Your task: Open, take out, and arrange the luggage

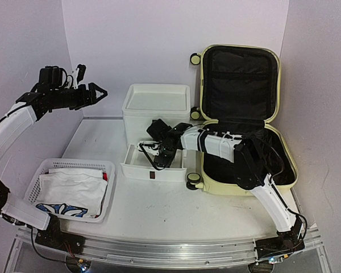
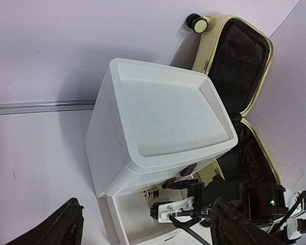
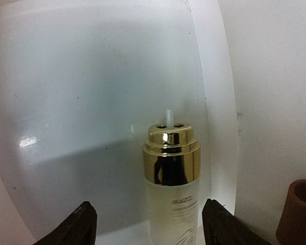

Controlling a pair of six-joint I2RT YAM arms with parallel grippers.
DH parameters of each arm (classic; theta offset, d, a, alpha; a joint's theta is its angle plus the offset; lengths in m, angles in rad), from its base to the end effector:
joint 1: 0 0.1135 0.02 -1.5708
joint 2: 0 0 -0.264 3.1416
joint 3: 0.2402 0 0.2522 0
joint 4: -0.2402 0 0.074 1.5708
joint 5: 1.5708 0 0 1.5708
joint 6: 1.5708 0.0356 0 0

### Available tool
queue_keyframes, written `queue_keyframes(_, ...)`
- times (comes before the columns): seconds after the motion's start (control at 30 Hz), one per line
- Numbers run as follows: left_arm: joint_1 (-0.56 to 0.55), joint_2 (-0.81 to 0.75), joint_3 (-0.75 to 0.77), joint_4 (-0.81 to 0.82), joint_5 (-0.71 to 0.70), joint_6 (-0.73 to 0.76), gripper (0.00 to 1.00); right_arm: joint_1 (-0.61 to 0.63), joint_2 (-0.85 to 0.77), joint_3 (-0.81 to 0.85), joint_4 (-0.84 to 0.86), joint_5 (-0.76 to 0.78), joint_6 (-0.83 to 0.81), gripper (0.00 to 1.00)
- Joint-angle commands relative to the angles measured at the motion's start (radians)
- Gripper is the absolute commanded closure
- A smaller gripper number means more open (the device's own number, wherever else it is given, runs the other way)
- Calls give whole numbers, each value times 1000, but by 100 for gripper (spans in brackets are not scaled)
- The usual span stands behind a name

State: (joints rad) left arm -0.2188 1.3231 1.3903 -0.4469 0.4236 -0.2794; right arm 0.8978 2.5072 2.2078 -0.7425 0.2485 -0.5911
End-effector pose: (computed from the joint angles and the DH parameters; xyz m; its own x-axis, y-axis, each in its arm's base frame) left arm 0.2843 -0.0782 0.4063 -0.5051 -0.1452 -0.8507 0.4486 0.7979 -0.4026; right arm 0.3429 0.4161 0.1614 -0.0676 -0.9513 -0.3006 -0.8650 0.2060 -0.4575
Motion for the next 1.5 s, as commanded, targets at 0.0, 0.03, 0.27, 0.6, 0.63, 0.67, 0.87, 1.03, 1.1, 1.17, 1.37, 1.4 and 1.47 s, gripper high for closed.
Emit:
queue_keyframes(0.0, 6, 3, 4, 21, 7, 20, 14, 48, -202, -30, -62, 21, 82, 25)
queue_keyframes(0.03, 6, 5, 3, 20, 12, 19, 14, 52, -226, -51, -70, 32, 104, 23)
queue_keyframes(0.27, 6, 28, 6, 20, 33, 8, 14, 64, -420, -278, -48, 11, 287, 2)
queue_keyframes(0.6, 6, 38, 7, 20, 60, -9, 14, 118, -488, -490, 9, -50, 338, 2)
queue_keyframes(0.63, 5, 41, 7, 20, 60, -8, 13, 121, -480, -489, 10, -76, 337, 4)
queue_keyframes(0.67, 6, 43, 8, 20, 60, -8, 14, 124, -472, -486, 10, -108, 337, 8)
queue_keyframes(0.87, 6, 54, 7, 20, 57, -6, 14, 137, -389, -457, 11, -238, 355, 50)
queue_keyframes(1.03, 6, 59, 7, 20, 62, -9, 13, 137, -312, -409, 11, -304, 355, 63)
queue_keyframes(1.1, 6, 60, 7, 20, 63, -9, 13, 137, -279, -391, 16, -267, 349, 62)
queue_keyframes(1.17, 6, 61, 6, 20, 64, -9, 14, 138, -248, -365, 20, -129, 353, 60)
queue_keyframes(1.37, 6, 60, 6, 20, 60, -9, 14, 136, -212, -371, 172, 179, 246, 45)
queue_keyframes(1.4, 6, 61, 7, 20, 61, -9, 13, 133, -203, -364, 193, 193, 224, 43)
queue_keyframes(1.47, 6, 61, 6, 20, 61, -8, 14, 125, -178, -329, 207, 207, 197, 42)
